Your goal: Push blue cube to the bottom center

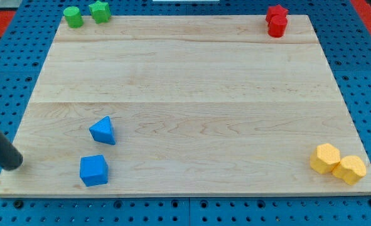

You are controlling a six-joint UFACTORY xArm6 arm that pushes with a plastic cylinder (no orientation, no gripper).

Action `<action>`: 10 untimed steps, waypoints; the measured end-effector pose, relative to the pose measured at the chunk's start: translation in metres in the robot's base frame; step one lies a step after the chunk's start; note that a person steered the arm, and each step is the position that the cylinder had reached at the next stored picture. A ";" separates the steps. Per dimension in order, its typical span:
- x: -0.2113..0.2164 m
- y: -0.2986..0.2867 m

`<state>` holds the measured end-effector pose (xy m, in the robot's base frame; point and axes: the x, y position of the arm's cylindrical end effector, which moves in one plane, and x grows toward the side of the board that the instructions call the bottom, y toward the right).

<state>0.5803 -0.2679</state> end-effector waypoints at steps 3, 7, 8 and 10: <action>-0.038 0.090; -0.004 0.172; -0.014 0.206; 0.039 0.239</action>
